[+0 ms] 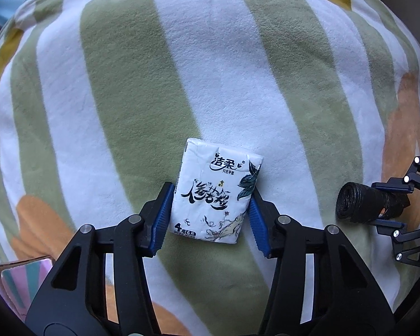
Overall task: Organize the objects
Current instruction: 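Grasp the white tissue pack with the left tool while the right tool grasps the black rolled bag, then carry the tissue pack and black bag over the cardboard box and lower them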
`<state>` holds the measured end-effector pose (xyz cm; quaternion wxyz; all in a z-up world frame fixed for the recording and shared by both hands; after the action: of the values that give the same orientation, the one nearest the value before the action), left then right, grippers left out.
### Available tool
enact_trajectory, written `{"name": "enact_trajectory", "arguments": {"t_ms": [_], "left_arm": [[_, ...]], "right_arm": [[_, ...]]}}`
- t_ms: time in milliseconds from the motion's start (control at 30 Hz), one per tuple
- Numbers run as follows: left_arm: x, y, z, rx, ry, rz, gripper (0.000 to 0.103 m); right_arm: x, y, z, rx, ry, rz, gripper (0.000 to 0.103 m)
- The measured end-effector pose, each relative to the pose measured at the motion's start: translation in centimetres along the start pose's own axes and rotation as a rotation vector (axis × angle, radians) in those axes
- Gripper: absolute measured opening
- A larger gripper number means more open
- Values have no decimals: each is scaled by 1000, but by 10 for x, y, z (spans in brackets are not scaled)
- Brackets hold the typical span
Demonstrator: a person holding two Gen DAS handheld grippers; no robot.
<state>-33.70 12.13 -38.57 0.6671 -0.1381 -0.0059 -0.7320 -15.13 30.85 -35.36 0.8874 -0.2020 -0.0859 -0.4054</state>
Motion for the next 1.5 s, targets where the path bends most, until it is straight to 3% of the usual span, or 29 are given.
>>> {"name": "enact_trajectory", "arguments": {"t_ms": [133, 167, 567, 667, 1100, 1400, 1500], "left_arm": [[1, -1, 7, -16, 15, 10, 47], [2, 0, 10, -31, 22, -34, 47], [23, 10, 59, -92, 35, 14, 47], [36, 5, 81, -102, 39, 43, 47], [90, 95, 207, -184, 40, 205, 47], [126, 145, 274, -245, -5, 324, 47], [132, 161, 286, -268, -20, 322, 47]], "right_arm": [[2, 2, 8, -3, 11, -7, 30], [3, 2, 10, -5, 16, -9, 30], [35, 8, 60, -85, 32, -144, 29], [52, -13, 66, -118, 37, -200, 29], [124, -55, 144, -299, 112, -506, 29], [178, -63, 174, -369, 152, -576, 29], [192, -63, 173, -370, 175, -559, 29]]}}
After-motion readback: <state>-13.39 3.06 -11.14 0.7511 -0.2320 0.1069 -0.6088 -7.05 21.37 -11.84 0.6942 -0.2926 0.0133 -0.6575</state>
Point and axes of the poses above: each gripper's, at about its wrist camera, not at the fingertips, and z roughly against the way its jaws point, x to its left, y to its underside, the point moved 9 cm from there along -z, roughly the way its jaws point, and after that the axes turned 15 degrees about -y, right-handed, at the moved point
